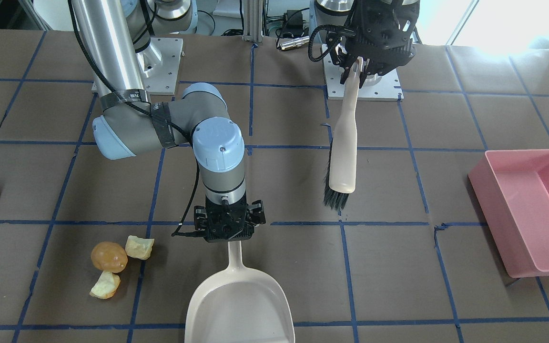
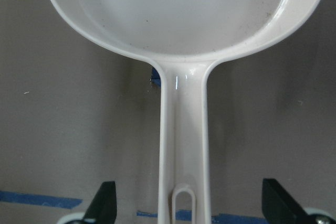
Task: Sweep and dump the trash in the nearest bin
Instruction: 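Grasp the white dustpan handle with the right gripper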
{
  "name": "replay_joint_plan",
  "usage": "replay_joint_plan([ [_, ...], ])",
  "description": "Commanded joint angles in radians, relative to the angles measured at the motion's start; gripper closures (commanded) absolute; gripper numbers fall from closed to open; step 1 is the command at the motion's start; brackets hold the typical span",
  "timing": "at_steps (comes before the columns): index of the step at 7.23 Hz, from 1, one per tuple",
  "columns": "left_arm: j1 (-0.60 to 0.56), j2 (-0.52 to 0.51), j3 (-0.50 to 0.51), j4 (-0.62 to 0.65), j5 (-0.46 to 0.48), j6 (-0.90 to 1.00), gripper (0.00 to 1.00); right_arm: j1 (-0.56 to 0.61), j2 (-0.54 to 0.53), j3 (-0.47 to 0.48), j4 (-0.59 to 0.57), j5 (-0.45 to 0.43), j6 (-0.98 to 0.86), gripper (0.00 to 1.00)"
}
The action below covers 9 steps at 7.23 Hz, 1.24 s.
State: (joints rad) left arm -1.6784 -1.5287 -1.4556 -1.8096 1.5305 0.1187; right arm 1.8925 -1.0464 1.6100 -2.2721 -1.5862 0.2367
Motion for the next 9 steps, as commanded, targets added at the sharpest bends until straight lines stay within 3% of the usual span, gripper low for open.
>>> replay_joint_plan([
  [1,-0.001,0.001,-0.002,-0.001,0.000,-0.001,0.99,-0.006,0.000,-0.009,0.003,0.000,0.004,0.19],
  [7,-0.001,0.004,-0.006,-0.002,0.002,0.001,0.99,0.004,-0.006,-0.002,0.008,-0.003,0.015,0.26],
  [8,-0.001,0.005,-0.006,-0.002,0.002,0.001,0.99,0.005,-0.006,-0.001,0.009,-0.005,0.016,0.30],
  [9,-0.001,0.005,-0.006,-0.002,0.000,0.001,0.99,0.005,-0.007,-0.001,0.014,-0.005,0.016,0.43],
])
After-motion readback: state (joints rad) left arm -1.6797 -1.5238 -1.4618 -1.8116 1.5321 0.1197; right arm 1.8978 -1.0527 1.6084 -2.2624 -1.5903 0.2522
